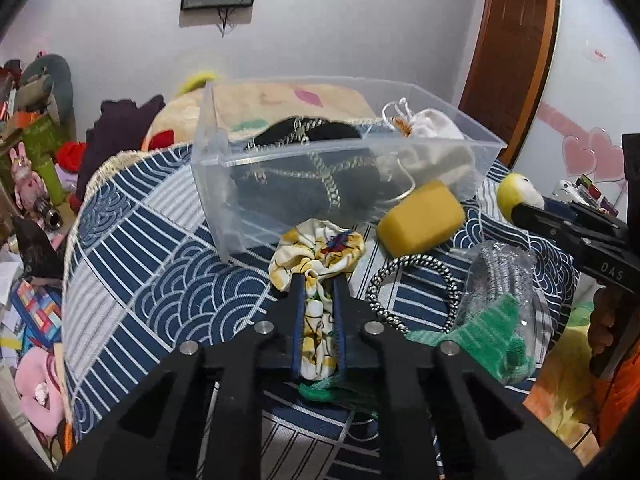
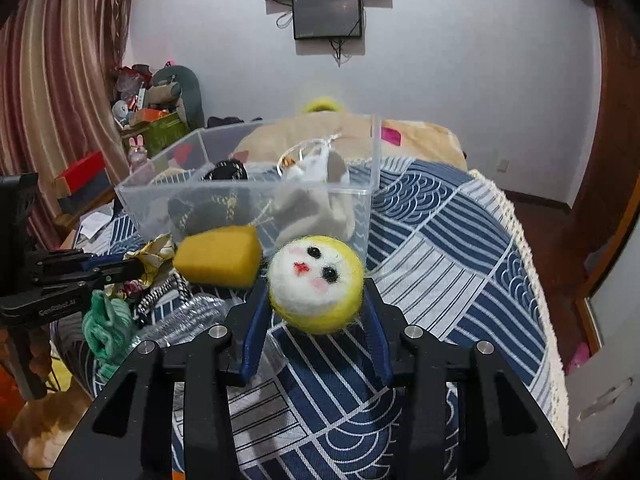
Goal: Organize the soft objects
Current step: 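Grasp the yellow plush ball with the right tool while the left tool grasps the floral scrunchie, then drop the plush ball and scrunchie into the clear box, opening both tools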
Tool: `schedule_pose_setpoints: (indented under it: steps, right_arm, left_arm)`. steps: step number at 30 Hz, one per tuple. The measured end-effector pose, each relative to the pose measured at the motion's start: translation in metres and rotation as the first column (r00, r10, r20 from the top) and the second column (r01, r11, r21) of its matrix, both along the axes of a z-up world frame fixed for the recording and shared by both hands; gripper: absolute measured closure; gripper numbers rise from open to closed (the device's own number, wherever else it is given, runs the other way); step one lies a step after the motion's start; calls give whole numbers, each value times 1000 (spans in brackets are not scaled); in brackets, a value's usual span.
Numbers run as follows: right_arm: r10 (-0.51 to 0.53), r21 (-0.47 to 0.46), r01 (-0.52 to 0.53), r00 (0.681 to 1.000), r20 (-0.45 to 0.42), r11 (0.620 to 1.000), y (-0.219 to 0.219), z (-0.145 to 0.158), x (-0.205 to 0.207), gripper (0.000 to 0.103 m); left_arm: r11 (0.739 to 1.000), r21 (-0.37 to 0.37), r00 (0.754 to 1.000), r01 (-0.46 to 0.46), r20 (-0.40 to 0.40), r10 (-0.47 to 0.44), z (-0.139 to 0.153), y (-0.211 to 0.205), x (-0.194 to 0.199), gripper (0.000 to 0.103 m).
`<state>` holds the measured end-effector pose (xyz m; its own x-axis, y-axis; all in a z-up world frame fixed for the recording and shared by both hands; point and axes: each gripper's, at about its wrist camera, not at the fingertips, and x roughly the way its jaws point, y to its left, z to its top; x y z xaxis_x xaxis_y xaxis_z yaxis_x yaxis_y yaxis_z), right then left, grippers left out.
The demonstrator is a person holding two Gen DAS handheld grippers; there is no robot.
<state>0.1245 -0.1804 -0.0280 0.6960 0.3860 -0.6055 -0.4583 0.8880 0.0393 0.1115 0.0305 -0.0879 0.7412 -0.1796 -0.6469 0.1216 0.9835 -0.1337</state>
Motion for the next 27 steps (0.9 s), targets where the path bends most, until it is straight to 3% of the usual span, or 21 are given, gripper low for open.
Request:
schedule_pose_setpoints:
  steps: [9, 18, 27]
  right_arm:
    - [0, 33, -3, 996, 86, 999, 4, 30, -4, 63]
    - [7, 67, -18, 988, 155, 998, 22, 55, 6, 62]
    - [11, 68, -22, 986, 166, 997, 47, 60, 29, 62]
  left_arm:
    - [1000, 1, 992, 12, 124, -12, 44, -7, -19, 92]
    - [1000, 0, 968, -25, 250, 24, 83, 2, -16, 92]
    - [996, 37, 960, -81, 271, 68, 90, 11, 14, 92]
